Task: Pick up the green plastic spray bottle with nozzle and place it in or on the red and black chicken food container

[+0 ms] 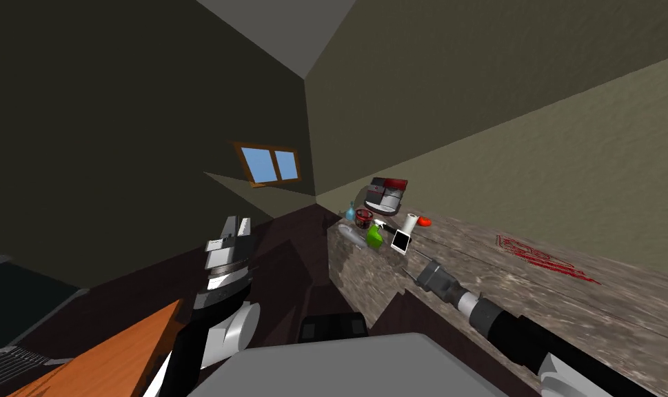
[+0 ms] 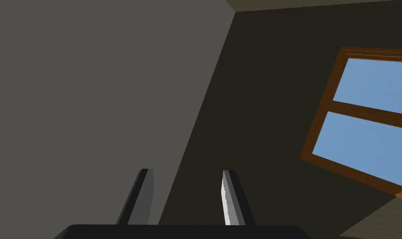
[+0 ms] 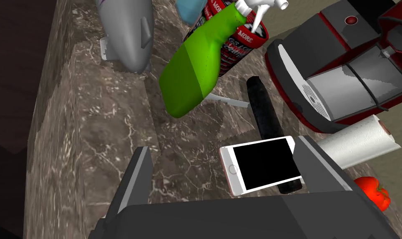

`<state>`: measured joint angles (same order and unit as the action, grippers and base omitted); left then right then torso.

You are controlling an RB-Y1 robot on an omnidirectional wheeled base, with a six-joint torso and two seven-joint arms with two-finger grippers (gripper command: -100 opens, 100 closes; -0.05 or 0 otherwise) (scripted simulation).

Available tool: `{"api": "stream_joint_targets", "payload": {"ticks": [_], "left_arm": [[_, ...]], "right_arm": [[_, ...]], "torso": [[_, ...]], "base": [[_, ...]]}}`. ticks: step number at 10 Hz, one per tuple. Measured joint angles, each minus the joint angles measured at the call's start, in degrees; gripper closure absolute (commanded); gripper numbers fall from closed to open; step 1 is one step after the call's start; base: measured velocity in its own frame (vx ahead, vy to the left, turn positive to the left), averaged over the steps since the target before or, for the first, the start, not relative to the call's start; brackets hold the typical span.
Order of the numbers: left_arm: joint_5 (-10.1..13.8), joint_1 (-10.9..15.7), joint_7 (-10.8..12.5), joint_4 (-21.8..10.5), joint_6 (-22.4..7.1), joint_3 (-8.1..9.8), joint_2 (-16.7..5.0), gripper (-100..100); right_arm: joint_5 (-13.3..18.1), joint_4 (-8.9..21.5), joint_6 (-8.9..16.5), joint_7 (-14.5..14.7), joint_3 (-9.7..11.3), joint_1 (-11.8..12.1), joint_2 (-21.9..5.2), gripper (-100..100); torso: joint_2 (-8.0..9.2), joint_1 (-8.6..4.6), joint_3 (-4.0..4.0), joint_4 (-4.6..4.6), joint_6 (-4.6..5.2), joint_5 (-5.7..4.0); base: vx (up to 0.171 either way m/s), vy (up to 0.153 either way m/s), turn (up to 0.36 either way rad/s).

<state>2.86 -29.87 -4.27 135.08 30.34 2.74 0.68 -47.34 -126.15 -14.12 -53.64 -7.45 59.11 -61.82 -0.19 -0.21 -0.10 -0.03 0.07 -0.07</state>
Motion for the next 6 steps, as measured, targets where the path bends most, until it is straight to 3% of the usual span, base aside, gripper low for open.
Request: {"api": "stream_joint_targets", "payload": {"ticks": [6], "left_arm": [[0.00,-0.01,0.00,0.00,0.00,0.01,0.00,0]], "right_arm": [[-8.46,2.52,2.43,-9.90,-2.19,2.70,-7.87,-100]], "torso": [[-0.09,-0.03,-0.05,-0.02,0.03,-0.01]], "base": [[-0.022,-0.049,0.291]]}}
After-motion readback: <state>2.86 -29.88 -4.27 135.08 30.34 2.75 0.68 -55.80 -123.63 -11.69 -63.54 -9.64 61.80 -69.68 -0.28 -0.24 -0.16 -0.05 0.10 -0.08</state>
